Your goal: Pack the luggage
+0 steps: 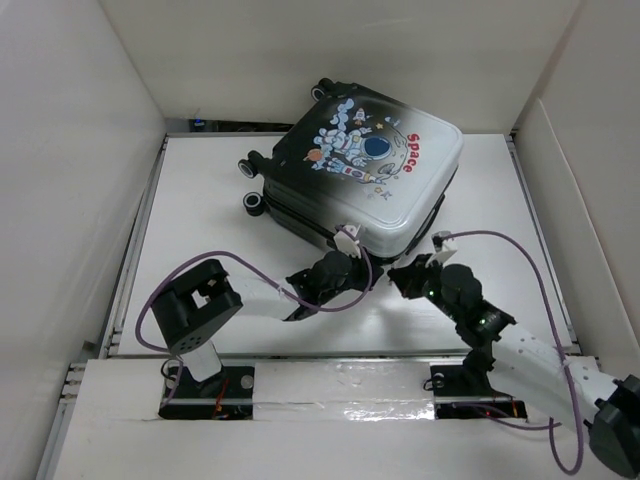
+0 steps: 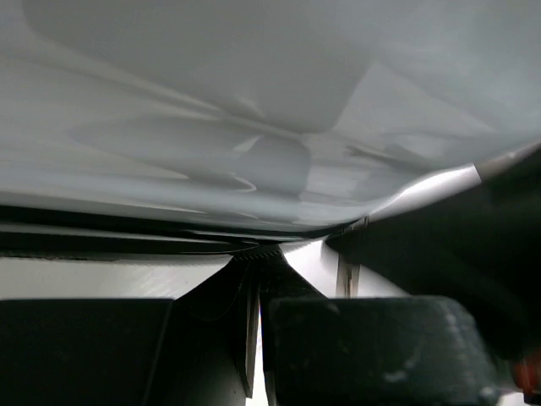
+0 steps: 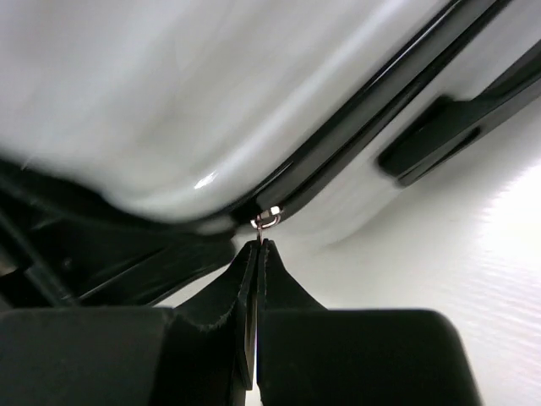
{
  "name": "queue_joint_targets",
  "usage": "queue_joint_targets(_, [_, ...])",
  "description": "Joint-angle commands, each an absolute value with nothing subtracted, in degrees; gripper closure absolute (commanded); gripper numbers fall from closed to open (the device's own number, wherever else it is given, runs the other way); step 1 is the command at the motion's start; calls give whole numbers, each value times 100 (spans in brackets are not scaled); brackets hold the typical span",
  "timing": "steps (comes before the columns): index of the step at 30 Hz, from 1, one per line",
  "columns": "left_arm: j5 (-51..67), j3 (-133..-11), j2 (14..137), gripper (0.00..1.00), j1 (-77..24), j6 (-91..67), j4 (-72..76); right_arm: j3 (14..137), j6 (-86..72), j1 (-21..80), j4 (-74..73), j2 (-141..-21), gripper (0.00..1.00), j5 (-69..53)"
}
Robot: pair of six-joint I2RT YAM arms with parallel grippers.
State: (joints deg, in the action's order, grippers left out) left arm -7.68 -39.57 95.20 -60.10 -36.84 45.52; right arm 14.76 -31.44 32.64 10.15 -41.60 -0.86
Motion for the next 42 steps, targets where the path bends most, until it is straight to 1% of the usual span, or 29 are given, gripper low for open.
queue_joint_targets(1, [-871, -4807, 9536, 100, -5678, -3437, 5265, 1441, -3935, 4629, 686, -3990, 100, -28])
queue_joint_targets(2, [-818, -4921, 9571, 100, -5678, -3437, 5230, 1450, -4016, 4893, 677, -3990, 100, 356])
queue_joint_targets(3, [-765, -4965, 9623, 100, -5626, -3437, 5195, 1485, -4112, 5391, 642, -4008, 100, 517])
queue_joint_targets(7, [-423, -5159, 9729, 100, -5625, -3498, 5124, 1661, -4394, 6369, 877, -4454, 100, 1255])
queue_joint_targets(9, [-334, -5081, 9686, 100, -5625, -3507, 5150, 1775, -4395, 6538, 984, -4666, 100, 1782])
queue_joint_targets(10, [-308, -5002, 9633, 97, -5625, -3498, 5168, 1845, -4342, 6539, 1045, -4763, 100, 1906])
queue_joint_targets(12, [-377, -4677, 9397, 83, -5573, -3507, 5124, 2038, -4228, 6539, 1116, -5053, 100, 2267])
queue_joint_targets(13, [-526, -4380, 9282, 62, -5572, -3489, 5098, 2187, -4132, 6539, 1038, -5176, 100, 2389])
queue_joint_targets(14, [-588, -4220, 9168, 50, -5572, -3472, 5063, 2249, -4105, 6539, 976, -5177, 100, 2469])
queue_joint_targets(15, [-685, -4071, 8932, 41, -5572, -3454, 4941, 2276, -4078, 6539, 949, -5229, 100, 2513])
queue_joint_targets(16, [-920, -3904, 8799, 31, -5572, -3454, 4870, 2285, -4078, 6539, 949, -5238, 100, 2522])
queue_joint_targets(18, [-1133, -3385, 8405, 25, -5520, -3515, 4721, 2189, -4069, 6539, 1028, -5221, 100, 2496])
queue_joint_targets(20, [-1414, -2790, 8079, 23, -5441, -3577, 4694, 2084, -4052, 6469, 1212, -5203, 100, 2365])
queue_joint_targets(23, [-1573, -2209, 7279, 24, -5187, -3744, 4553, 1960, -4026, 6329, 1327, -5150, 100, 2268])
queue_joint_targets(24, [-1591, -2128, 6834, 26, -5116, -3779, 4448, 1943, -4008, 6328, 1336, -5124, 100, 2259])
queue_joint_targets(26, [-1678, -2039, 6409, 27, -4984, -3779, 4281, 1925, -3929, 6267, 1283, -5072, 100, 2233])
queue_joint_targets(27, [-1705, -2056, 6042, 30, -4827, -3771, 4080, 1916, -3920, 6214, 1257, -5054, 100, 2215])
queue_joint_targets(29, [-1836, -2196, 5767, 34, -4598, -3875, 3894, 1872, -3885, 6161, 1248, -4975, 100, 2162])
queue_joint_targets(31, [-1776, -2328, 5591, 35, -3896, -4121, 3780, 1820, -3858, 6092, 1318, -4948, 100, 2083])
queue_joint_targets(33, [-1408, -2609, 5755, 33, -3316, -4525, 3806, 1758, -3832, 6039, 1345, -4948, 100, 1996])
queue_joint_targets(34, [-1137, -2741, 5879, 29, -2774, -4648, 3875, 1740, -3832, 6038, 1353, -4940, 100, 1978])
queue_joint_targets(36, [-1046, -3110, 6203, 21, -2366, -4911, 4007, 1714, -3815, 6038, 1388, -4939, 100, 1925])
queue_joint_targets(37, [-837, -3251, 6614, 15, -1929, -5044, 4043, 1723, -3797, 6038, 1397, -4939, 100, 1907])
queue_joint_targets(38, [-687, -3530, 6818, 12, -1725, -5149, 4113, 1714, -3779, 6038, 1415, -4939, 100, 1890])
queue_joint_targets(39, [-529, -3646, 7290, 10, -1549, -5394, 4322, 1705, -3744, 6038, 1450, -4948, 100, 1855])
queue_joint_targets(40, [-240, -3769, 7512, 9, -1399, -5536, 4437, 1714, -3709, 6038, 1485, -4966, 100, 1837])
queue_joint_targets(41, [-133, -4005, 7715, 8, -1180, -5659, 4578, 1723, -3657, 6038, 1485, -4975, 100, 1811])
queue_joint_targets(42, [-106, -4130, 7891, 8, -1178, -5721, 4666, 1731, -3621, 6038, 1485, -4992, 100, 1732])
